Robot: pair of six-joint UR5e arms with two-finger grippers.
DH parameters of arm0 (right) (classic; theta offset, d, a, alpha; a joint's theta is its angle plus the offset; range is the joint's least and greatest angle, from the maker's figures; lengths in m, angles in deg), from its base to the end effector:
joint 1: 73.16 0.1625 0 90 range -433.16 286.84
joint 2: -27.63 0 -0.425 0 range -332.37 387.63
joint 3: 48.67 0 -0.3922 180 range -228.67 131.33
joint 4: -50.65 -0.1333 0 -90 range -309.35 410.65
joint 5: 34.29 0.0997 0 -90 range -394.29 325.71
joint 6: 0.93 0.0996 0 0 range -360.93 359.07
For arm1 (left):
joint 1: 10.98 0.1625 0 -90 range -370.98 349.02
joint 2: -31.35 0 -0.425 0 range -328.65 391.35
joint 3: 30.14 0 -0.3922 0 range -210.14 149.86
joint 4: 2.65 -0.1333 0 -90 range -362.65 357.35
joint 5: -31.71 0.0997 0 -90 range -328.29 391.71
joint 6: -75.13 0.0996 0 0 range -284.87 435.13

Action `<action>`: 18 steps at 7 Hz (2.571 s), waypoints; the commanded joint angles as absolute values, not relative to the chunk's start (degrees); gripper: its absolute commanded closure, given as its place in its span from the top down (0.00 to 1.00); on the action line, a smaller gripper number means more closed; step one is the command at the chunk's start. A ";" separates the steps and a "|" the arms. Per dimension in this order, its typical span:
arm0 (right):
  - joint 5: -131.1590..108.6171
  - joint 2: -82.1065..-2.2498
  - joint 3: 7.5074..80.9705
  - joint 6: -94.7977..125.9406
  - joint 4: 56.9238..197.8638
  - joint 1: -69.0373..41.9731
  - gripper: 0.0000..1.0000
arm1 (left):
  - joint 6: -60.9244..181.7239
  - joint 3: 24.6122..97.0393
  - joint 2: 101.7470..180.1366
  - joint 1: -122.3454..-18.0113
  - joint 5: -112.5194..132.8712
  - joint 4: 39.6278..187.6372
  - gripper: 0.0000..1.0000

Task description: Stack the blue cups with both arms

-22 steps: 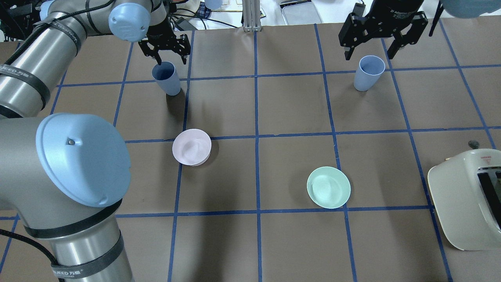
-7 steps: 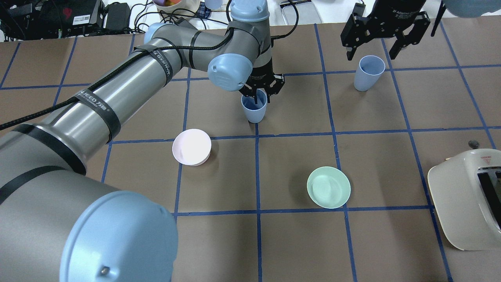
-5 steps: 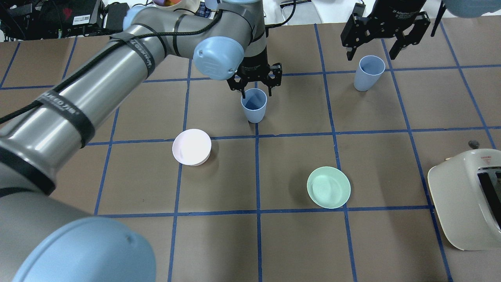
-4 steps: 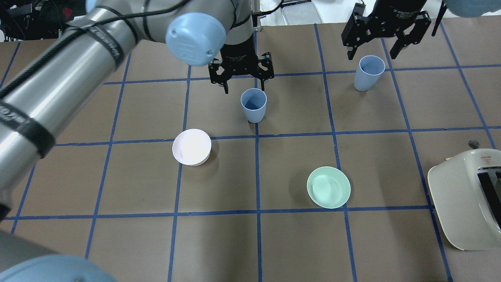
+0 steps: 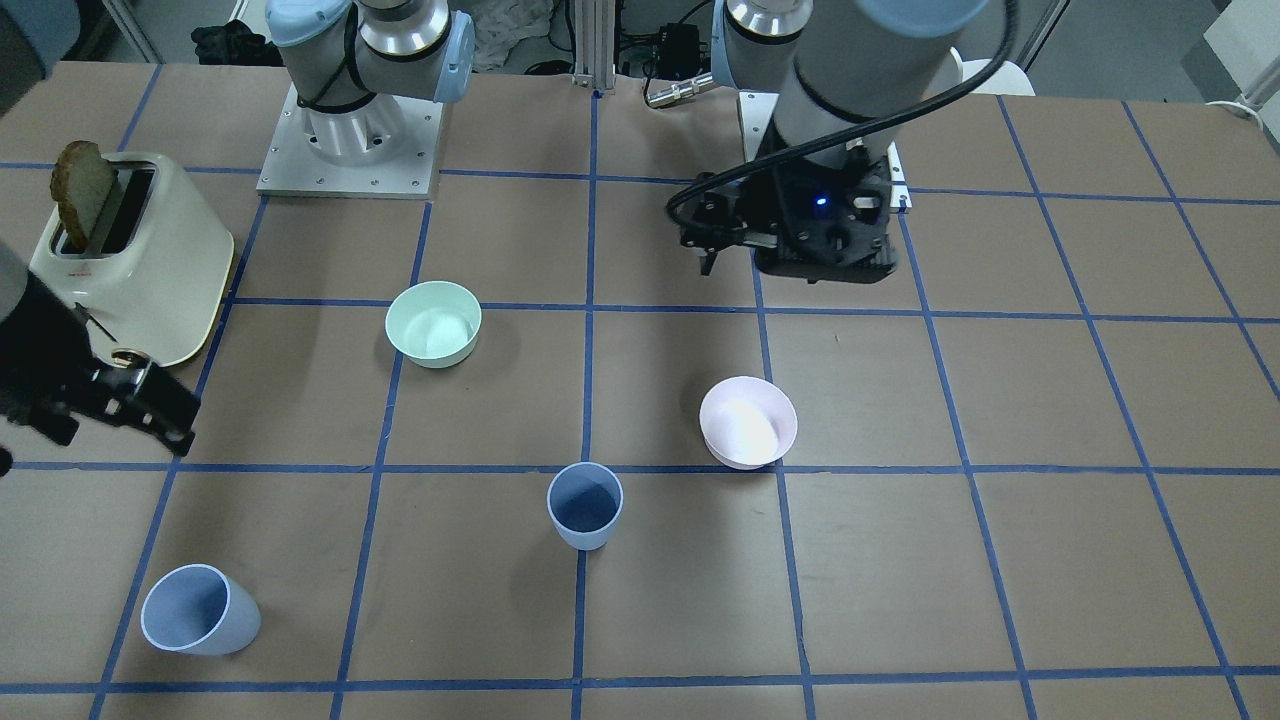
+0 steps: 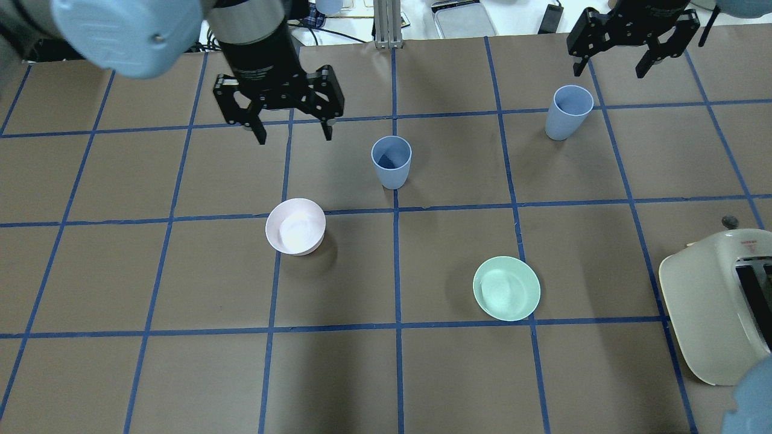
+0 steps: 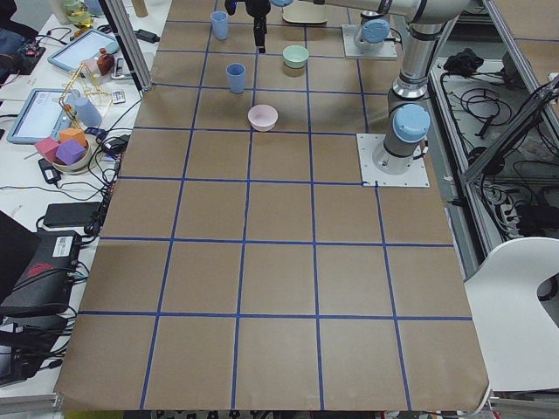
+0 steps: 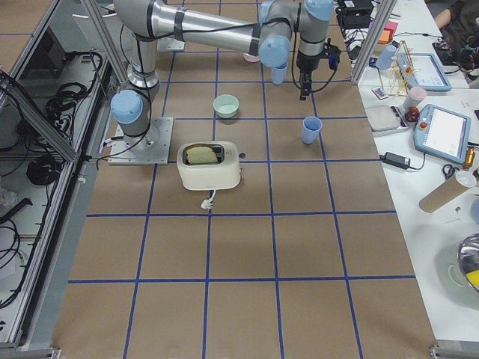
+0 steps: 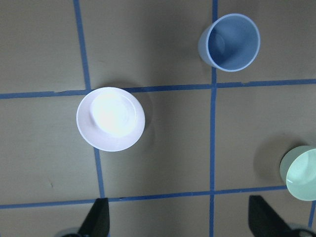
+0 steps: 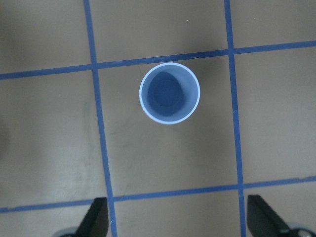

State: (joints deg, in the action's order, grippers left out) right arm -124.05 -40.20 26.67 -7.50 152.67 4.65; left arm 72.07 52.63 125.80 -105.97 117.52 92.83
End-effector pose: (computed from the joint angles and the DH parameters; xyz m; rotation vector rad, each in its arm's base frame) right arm -0.0079 -0.6699 0.4134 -0.1532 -3.1267 0.1227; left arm -0.1852 -0.5054 0.5013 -0.0491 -3.0705 -0.0801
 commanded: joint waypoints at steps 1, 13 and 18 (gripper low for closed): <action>-124.38 -30.32 22.90 -11.38 160.85 0.49 1.00 | 75.04 59.38 121.71 -103.36 118.19 82.05 1.00; -118.14 -27.21 27.53 -11.56 161.82 2.16 0.00 | 75.04 61.35 119.94 -103.62 121.27 83.40 1.00; -117.53 -37.22 27.97 -3.44 157.35 13.89 0.00 | 75.22 61.35 119.94 -103.62 121.36 83.57 1.00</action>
State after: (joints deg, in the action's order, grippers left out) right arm -117.64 -34.95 27.95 -7.88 158.76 8.55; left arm 75.10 61.42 119.90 -103.62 121.32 83.48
